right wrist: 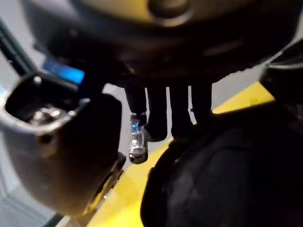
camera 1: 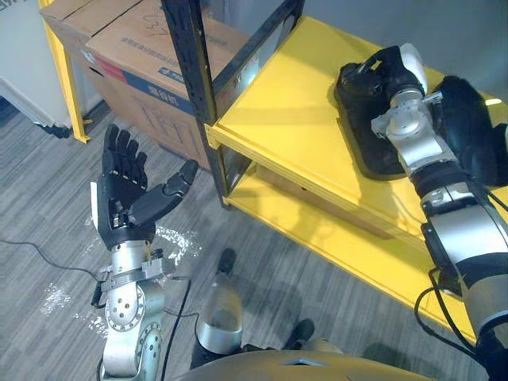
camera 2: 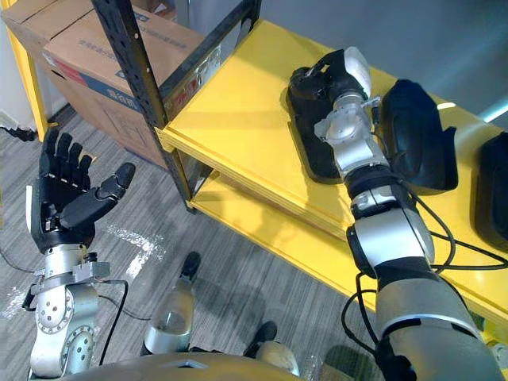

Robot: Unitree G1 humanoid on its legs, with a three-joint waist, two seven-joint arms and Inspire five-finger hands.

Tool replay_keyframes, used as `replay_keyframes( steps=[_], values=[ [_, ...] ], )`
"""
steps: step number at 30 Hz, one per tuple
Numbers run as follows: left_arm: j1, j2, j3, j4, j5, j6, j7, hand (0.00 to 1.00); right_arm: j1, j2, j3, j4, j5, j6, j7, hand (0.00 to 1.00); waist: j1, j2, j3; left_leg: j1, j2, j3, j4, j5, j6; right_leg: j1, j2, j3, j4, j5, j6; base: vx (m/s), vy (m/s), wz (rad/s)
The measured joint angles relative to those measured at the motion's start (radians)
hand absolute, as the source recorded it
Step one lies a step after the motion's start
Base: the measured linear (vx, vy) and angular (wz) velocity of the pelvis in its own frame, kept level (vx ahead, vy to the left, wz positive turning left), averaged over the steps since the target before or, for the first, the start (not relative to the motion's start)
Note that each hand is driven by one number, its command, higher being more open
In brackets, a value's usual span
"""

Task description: Walk over and take three plastic housings, then place them on the shelf

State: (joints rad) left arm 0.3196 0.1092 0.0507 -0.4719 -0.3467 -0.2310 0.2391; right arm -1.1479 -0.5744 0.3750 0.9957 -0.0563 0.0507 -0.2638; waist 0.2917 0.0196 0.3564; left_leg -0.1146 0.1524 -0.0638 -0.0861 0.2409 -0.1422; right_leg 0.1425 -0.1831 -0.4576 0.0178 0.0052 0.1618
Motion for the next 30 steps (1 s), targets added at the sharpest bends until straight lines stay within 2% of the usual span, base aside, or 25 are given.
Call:
replay_keyframes(
  steps=[2, 4, 6, 9, 11, 12, 15, 16, 18, 20, 22, 25, 27, 28, 30],
  values=[
    [-0.002, -0.002, -0.002, 0.0, 0.0, -0.001, 0.007, 1.0, -0.021, 0.0, 0.004, 0.012, 0.005, -0.003, -0.005, 1.0, -0.005, 0.006, 0.009, -0.003, -0.001, 0.001, 0.0, -0.001, 0.0, -0.003, -0.001, 0.0, 0.0, 0.0, 0.0, 0.0, 0.0, 0.0],
    [-0.003, -0.004, -0.004, 0.0, -0.001, -0.002, 0.013, 1.0, -0.049, 0.0, 0.012, 0.012, 0.005, -0.03, -0.023, 1.0, -0.013, 0.007, 0.025, -0.006, -0.001, 0.001, 0.0, -0.002, -0.002, -0.006, -0.001, 0.0, 0.0, -0.001, -0.001, 0.0, 0.0, 0.0],
    [-0.005, -0.01, -0.006, 0.0, -0.001, -0.002, 0.014, 1.0, -0.095, 0.0, 0.019, 0.008, -0.001, -0.096, -0.049, 1.0, -0.022, 0.007, 0.037, -0.017, -0.001, 0.006, 0.001, 0.0, 0.0, -0.022, -0.004, 0.003, 0.003, 0.002, 0.003, -0.02, -0.01, -0.05],
    [-0.006, -0.012, -0.019, 0.0, -0.001, -0.006, 0.013, 1.0, -0.117, -0.007, 0.026, -0.043, -0.017, -0.142, -0.085, 1.0, -0.024, 0.004, 0.04, -0.017, -0.002, 0.016, 0.001, -0.002, -0.001, -0.027, -0.008, 0.016, 0.003, 0.002, 0.003, 0.01, -0.011, -0.1],
    [-0.006, -0.012, -0.033, 0.0, -0.002, -0.009, 0.013, 1.0, -0.133, -0.012, 0.028, -0.151, -0.024, -0.162, -0.11, 1.0, -0.03, 0.004, 0.04, -0.015, 0.0, 0.032, 0.001, -0.002, -0.002, -0.037, -0.009, 0.027, 0.003, 0.003, 0.005, 0.02, -0.02, -0.17],
    [-0.006, -0.012, -0.042, 0.0, -0.002, -0.009, 0.013, 1.0, -0.143, -0.013, 0.028, -0.216, -0.055, -0.167, -0.12, 1.0, -0.047, 0.004, 0.04, -0.012, 0.0, 0.035, 0.002, -0.002, -0.002, -0.036, -0.011, 0.028, 0.004, 0.003, 0.005, 0.01, -0.022, -0.15],
    [-0.01, -0.013, -0.058, 0.0, -0.002, -0.012, 0.007, 1.0, -0.16, -0.025, 0.028, -0.37, -0.058, -0.168, -0.122, 1.0, -0.069, 0.004, 0.04, 0.01, 0.001, 0.063, 0.001, -0.003, -0.003, -0.035, -0.016, 0.052, 0.007, 0.004, 0.005, -0.01, -0.01, -0.21],
    [-0.012, -0.013, -0.058, 0.0, -0.002, -0.013, 0.001, 1.0, -0.162, -0.037, 0.028, -0.442, -0.053, -0.166, -0.122, 1.0, -0.088, 0.004, 0.04, 0.021, 0.002, 0.071, 0.001, -0.007, -0.005, -0.033, -0.016, 0.058, 0.009, 0.004, 0.006, -0.04, -0.006, -0.17],
    [-0.02, -0.013, -0.059, 0.0, -0.005, -0.019, -0.006, 1.0, -0.161, -0.078, 0.025, -0.553, -0.035, -0.164, -0.11, 1.0, -0.11, 0.005, 0.04, 0.029, 0.007, 0.089, 0.0, -0.012, -0.003, -0.038, -0.016, 0.078, 0.016, 0.004, 0.006, -0.05, 0.001, -0.26],
    [-0.032, -0.012, -0.059, 0.001, -0.005, -0.019, -0.01, 1.0, -0.124, -0.109, -0.018, -0.682, 0.059, -0.142, -0.05, 1.0, -0.134, 0.004, 0.038, 0.045, 0.009, 0.112, -0.001, -0.014, -0.001, -0.037, -0.018, 0.1, 0.016, 0.006, 0.009, -0.06, 0.005, -0.32],
    [-0.046, -0.011, -0.064, 0.002, -0.005, -0.019, -0.016, 1.0, -0.017, -0.128, -0.094, -0.79, 0.152, -0.121, 0.005, 1.0, -0.143, 0.002, 0.02, 0.062, 0.011, 0.134, -0.003, -0.024, 0.002, -0.037, -0.02, 0.119, 0.016, 0.006, 0.009, -0.06, 0.001, -0.27],
    [-0.045, -0.001, -0.065, 0.004, -0.005, -0.019, -0.019, 1.0, 0.235, -0.13, -0.225, -0.91, 0.265, -0.076, 0.082, 1.0, -0.172, -0.004, -0.035, 0.073, 0.011, 0.159, -0.004, -0.03, 0.001, -0.041, -0.023, 0.141, 0.015, 0.007, 0.01, 0.0, -0.007, -0.22],
    [-0.045, 0.012, -0.06, 0.004, -0.003, -0.023, -0.018, 1.0, 0.487, -0.124, -0.356, -1.013, 0.362, -0.012, 0.15, 1.0, -0.191, -0.004, -0.059, 0.092, 0.014, 0.181, -0.004, -0.033, -0.002, -0.039, -0.023, 0.164, 0.014, 0.009, 0.013, 0.02, -0.018, -0.26],
    [-0.044, 0.012, -0.056, 0.004, -0.001, -0.024, -0.018, 1.0, 0.558, -0.115, -0.392, -1.043, 0.386, 0.002, 0.161, 1.0, -0.196, -0.004, -0.064, 0.097, 0.015, 0.187, -0.004, -0.034, -0.004, -0.037, -0.023, 0.17, 0.014, 0.01, 0.013, 0.04, -0.026, -0.27],
    [-0.036, 0.009, -0.031, 0.004, -0.001, -0.024, -0.002, 1.0, 0.824, -0.01, -0.531, -1.162, 0.437, 0.044, 0.186, 1.0, -0.234, -0.004, -0.084, 0.111, 0.019, 0.216, -0.004, -0.036, -0.006, -0.036, -0.022, 0.194, 0.014, 0.013, 0.014, 0.03, -0.025, -0.29]
  ],
)
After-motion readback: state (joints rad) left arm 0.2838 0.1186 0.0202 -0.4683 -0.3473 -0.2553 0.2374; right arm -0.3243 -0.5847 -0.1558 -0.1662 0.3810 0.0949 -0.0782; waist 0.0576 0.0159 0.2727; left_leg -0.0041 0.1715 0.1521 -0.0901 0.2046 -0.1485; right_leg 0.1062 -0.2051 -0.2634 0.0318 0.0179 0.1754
